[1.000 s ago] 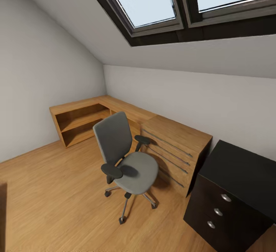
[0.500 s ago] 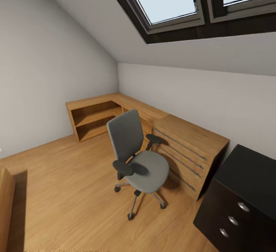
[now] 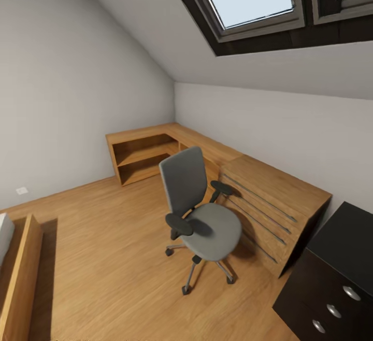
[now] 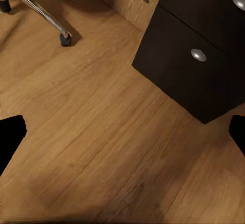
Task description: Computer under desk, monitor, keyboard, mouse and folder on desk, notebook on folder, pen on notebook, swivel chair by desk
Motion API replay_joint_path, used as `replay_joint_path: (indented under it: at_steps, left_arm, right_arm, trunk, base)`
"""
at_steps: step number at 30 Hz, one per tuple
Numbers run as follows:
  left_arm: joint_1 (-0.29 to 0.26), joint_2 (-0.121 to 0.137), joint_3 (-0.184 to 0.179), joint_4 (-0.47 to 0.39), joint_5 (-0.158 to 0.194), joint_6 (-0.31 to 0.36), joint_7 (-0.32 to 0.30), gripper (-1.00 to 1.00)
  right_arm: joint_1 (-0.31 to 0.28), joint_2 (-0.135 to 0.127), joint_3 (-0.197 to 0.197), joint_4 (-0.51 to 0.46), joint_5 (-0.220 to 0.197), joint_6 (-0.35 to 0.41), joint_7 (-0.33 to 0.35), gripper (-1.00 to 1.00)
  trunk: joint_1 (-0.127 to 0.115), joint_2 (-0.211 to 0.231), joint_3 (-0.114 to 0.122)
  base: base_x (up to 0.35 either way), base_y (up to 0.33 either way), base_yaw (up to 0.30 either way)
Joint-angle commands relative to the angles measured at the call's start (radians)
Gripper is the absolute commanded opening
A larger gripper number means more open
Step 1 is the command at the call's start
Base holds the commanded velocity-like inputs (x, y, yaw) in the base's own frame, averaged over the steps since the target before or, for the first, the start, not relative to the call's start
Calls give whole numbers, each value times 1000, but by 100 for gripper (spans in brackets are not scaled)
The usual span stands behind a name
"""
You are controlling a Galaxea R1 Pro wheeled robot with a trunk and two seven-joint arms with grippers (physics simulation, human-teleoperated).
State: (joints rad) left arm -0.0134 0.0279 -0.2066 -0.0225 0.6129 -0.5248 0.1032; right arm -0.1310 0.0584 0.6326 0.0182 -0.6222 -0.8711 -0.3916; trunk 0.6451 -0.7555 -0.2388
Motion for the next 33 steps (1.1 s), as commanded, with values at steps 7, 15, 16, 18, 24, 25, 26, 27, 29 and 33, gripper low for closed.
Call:
replay_joint_path:
  at_steps: [7, 15, 16, 18, 24, 25, 26, 27, 29, 33]
  left_arm:
    - [0, 0, -8, 0, -1, -1, 9, 100]
    - [0, 0, -8, 0, -1, -1, 9, 100]
    - [0, 0, -8, 0, -1, -1, 9, 100]
    - [0, 0, -8, 0, -1, -1, 8, 100]
    - [0, 0, -8, 0, -1, -1, 9, 100]
    - [0, 0, -8, 0, -1, -1, 9, 100]
    - [0, 0, -8, 0, -1, -1, 9, 100]
    - [0, 0, -8, 0, -1, -1, 9, 100]
    - [0, -1, -8, 0, -1, -1, 9, 100]
    - [0, -2, -8, 0, -2, -3, 8, 100]
  right_arm:
    - [-1, 1, 14, 2, 2, 5, -6, 100]
    - [-1, 3, 17, 2, 3, 7, -5, 100]
    - [-1, 3, 17, 2, 3, 7, -5, 100]
    - [-1, 4, 18, 2, 3, 7, -6, 100]
    - [-1, 5, 18, 2, 3, 3, -6, 100]
    - [-1, 6, 18, 2, 3, 1, -6, 100]
    - [-1, 6, 18, 2, 3, 0, -6, 100]
    - [-1, 6, 18, 2, 3, 0, -6, 100]
    - [-1, 6, 18, 2, 4, -1, -6, 100]
    - [-1, 7, 18, 2, 4, -2, -6, 100]
  trunk:
    - [0, -1, -3]
    - [0, -1, -3]
    - [0, -1, -3]
    - [0, -1, -3]
    - [0, -1, -3]
    - [0, -1, -3]
    - [0, -1, -3]
    - [0, -1, -3]
    - [0, -1, -3]
    - [0, -1, -3]
  base:
    - [0, 0, 41]
    - [0, 0, 130]
    - [0, 0, 241]
    - [0, 0, 258]
    - [0, 0, 272]
    - [0, 0, 278]
    - [0, 0, 279]
    - [0, 0, 279]
    - [0, 0, 280]
    - [0, 0, 280]
